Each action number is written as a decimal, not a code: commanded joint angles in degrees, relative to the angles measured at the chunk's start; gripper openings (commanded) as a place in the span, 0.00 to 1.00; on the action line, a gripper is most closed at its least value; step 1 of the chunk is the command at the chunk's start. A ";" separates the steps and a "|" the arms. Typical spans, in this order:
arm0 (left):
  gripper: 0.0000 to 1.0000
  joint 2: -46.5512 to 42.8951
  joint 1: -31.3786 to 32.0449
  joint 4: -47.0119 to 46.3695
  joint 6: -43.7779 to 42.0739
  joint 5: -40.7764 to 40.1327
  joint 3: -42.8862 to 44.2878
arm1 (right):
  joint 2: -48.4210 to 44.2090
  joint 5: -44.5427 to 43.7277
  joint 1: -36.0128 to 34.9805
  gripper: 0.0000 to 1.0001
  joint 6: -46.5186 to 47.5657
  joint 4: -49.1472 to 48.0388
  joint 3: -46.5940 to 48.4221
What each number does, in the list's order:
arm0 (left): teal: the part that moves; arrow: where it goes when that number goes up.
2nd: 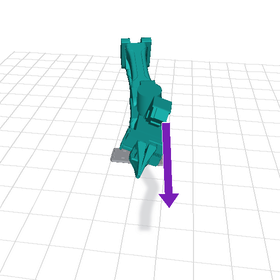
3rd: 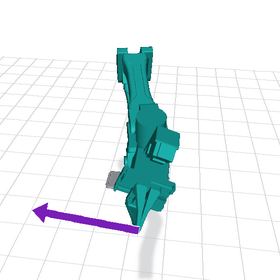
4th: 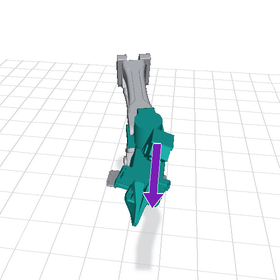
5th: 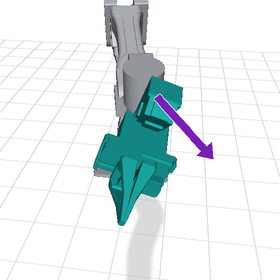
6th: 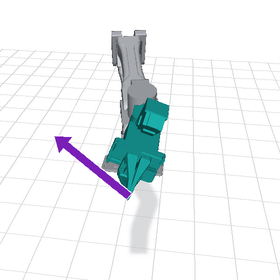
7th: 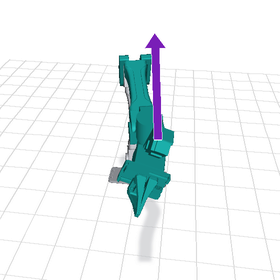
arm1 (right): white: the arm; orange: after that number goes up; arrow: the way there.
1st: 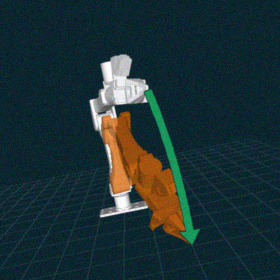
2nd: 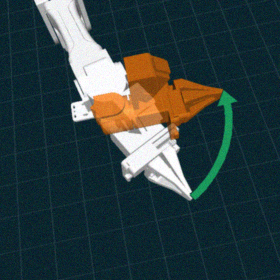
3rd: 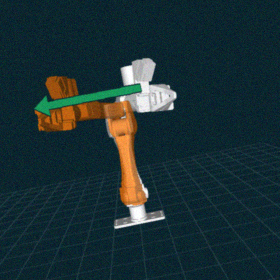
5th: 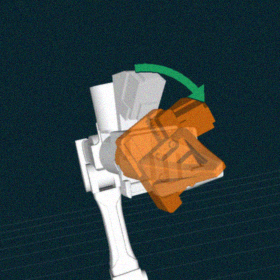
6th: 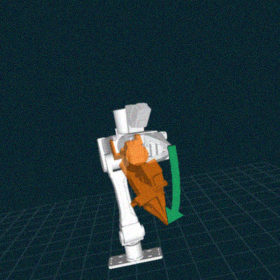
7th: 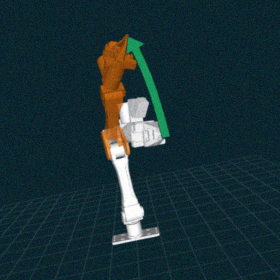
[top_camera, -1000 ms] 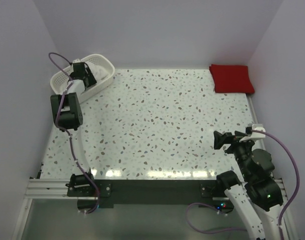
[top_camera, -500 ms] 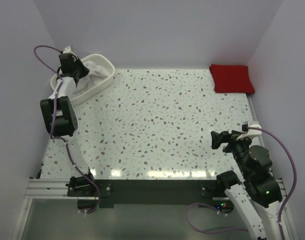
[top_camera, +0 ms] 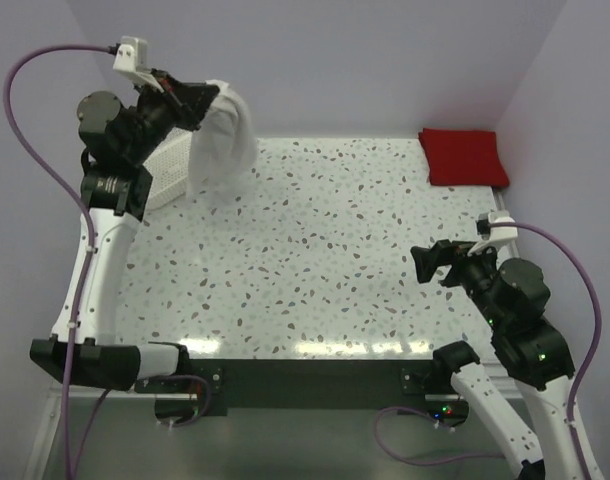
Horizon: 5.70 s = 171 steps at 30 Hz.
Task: Fold and stack the t-shirts
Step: Move the tshirt to the center of the board, then flatten the tshirt out
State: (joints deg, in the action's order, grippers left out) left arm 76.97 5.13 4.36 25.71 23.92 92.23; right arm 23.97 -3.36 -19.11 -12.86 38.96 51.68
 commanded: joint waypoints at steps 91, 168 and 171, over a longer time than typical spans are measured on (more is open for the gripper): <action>0.60 45.92 12.36 13.66 -6.64 -19.70 1.45 | 41.67 12.87 -37.58 0.48 -23.37 -3.57 -8.02; 0.06 -18.00 10.26 47.94 -13.32 -53.99 8.14 | 28.94 -16.24 7.69 0.00 1.70 8.94 35.68; 0.09 -15.63 10.34 45.05 -15.16 -52.93 5.61 | 30.43 -15.02 7.69 0.03 2.58 8.94 35.95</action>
State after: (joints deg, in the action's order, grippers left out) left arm 56.90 15.94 48.58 15.66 -25.61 99.39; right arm 52.82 -13.98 -12.23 -14.00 44.66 86.67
